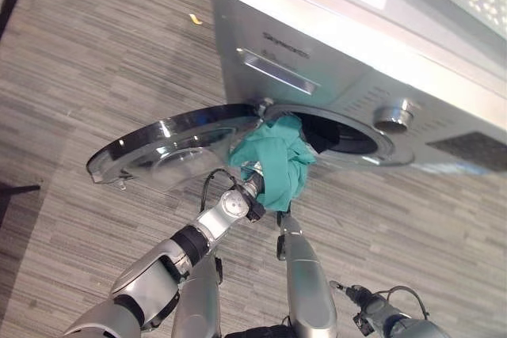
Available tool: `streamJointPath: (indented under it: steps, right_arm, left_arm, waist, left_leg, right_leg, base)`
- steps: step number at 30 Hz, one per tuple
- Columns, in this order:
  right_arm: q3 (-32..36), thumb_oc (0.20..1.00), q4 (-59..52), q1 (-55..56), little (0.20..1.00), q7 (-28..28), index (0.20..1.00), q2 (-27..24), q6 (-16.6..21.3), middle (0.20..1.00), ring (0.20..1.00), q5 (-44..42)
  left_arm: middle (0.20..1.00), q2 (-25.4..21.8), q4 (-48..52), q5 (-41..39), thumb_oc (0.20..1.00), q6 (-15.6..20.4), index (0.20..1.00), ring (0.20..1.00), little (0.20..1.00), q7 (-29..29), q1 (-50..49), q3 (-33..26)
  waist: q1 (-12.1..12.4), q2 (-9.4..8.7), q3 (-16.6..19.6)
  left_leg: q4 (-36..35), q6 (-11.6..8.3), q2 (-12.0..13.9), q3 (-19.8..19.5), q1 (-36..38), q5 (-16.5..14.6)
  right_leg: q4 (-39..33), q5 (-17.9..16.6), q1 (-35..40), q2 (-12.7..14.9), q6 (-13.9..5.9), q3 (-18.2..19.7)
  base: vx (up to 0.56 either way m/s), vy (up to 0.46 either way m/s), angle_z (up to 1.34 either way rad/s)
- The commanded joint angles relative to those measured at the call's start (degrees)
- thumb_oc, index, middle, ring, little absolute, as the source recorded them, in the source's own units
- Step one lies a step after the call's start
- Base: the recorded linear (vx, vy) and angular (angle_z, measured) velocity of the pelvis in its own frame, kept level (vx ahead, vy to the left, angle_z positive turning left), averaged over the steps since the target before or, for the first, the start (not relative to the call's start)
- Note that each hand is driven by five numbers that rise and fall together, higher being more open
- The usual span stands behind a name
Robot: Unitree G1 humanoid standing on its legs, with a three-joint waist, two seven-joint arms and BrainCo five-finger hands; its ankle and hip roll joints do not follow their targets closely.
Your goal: Grab the laundry basket,head to the washer,open it,put in the laundry and shut it.
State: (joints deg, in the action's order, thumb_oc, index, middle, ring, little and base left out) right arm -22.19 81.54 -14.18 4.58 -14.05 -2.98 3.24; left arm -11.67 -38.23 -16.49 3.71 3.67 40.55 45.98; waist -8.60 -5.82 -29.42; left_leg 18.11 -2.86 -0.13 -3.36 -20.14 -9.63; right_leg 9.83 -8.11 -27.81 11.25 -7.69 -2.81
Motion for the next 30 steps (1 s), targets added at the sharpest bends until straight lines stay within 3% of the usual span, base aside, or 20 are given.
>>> streamJointPath:
  steps: [1,7,8,13,21,30]
  right_arm:
    - [-2.78,1.0,-1.4,7.26,1.0,-0.9,1.0,-1.57,-1.05,1.0,1.0,-1.27]
    - [-2.12,1.0,-2.75,9.26,1.0,-0.43,1.0,-1.14,-0.68,1.0,1.0,-0.74]
    - [-2.08,1.0,-3.18,9.82,1.0,-0.49,1.0,-0.79,-0.73,1.0,1.0,-0.68]
    - [-2.52,1.0,-4.15,10.03,1.0,0.06,1.0,0.19,-0.3,1.0,1.0,-1.4]
    - [-4.19,1.0,-10.03,10.15,1.0,1.36,1.0,0.61,0.83,1.0,1.0,-2.44]
    - [-9.18,1.0,-25.54,10.35,1.0,2.18,1.0,-2.49,2.63,1.0,1.0,-0.03]
  left_arm:
    - [0.2,4.88,1.96,-1.54,0.2,4.1,0.2,0.2,0.2,0.71,2.14,-2.03]
    - [0.2,5.24,1.17,-2.13,0.2,4.31,0.2,0.2,0.2,1.48,3.78,-2.27]
    - [0.2,5.05,1.1,-2.43,0.2,4.33,0.2,0.2,0.2,1.56,3.75,-2.66]
    - [0.2,5.2,-0.46,-2.97,0.2,4.21,0.2,0.2,0.2,2.29,4.86,-3.24]
    - [0.2,6.95,-5.04,-6.7,0.2,4.94,0.2,0.2,0.2,5.19,10.72,-6.61]
    - [0.2,6.75,-10.73,-10.18,0.2,6.63,0.2,0.2,0.2,9.07,28.82,-10.75]
  waist:
    - [0.0,1.42,0.85]
    - [-1.54,1.26,1.87]
    - [-1.17,2.39,2.3]
    - [-1.7,2.36,2.52]
    - [-3.5,2.31,0.82]
    - [-5.99,0.66,-0.22]
  left_leg:
    - [6.31,4.18,-0.84,2.32,1.51,-11.13]
    - [13.18,6.42,-1.21,5.65,-0.06,-15.45]
    - [14.25,6.99,-0.28,6.01,0.39,-17.89]
    - [18.48,8.0,-0.14,7.13,-2.04,-19.69]
    - [21.05,8.59,-1.47,7.67,-6.31,-20.2]
    - [21.01,8.03,-1.4,7.9,-10.74,-19.88]
  right_leg:
    - [1.64,-3.55,-7.86,4.02,-3.11,-2.65]
    - [3.97,-4.14,-10.0,5.49,-3.34,-3.91]
    - [5.52,-2.83,-10.32,5.45,-4.05,-5.53]
    - [6.71,-3.34,-12.65,6.68,-3.74,-7.24]
    - [6.59,-4.51,-16.27,6.64,-3.33,-6.49]
    - [6.99,-4.57,-20.65,6.26,-3.09,-6.2]
  base:
    - [0.01,0.086,-0.56]
    - [0.01,0.091,-0.44]
    - [0.09,0.095,-0.44]
    - [0.01,0.033,-0.42]
    - [-0.01,0.002,-0.04]
    - [0.01,-0.028,-0.04]
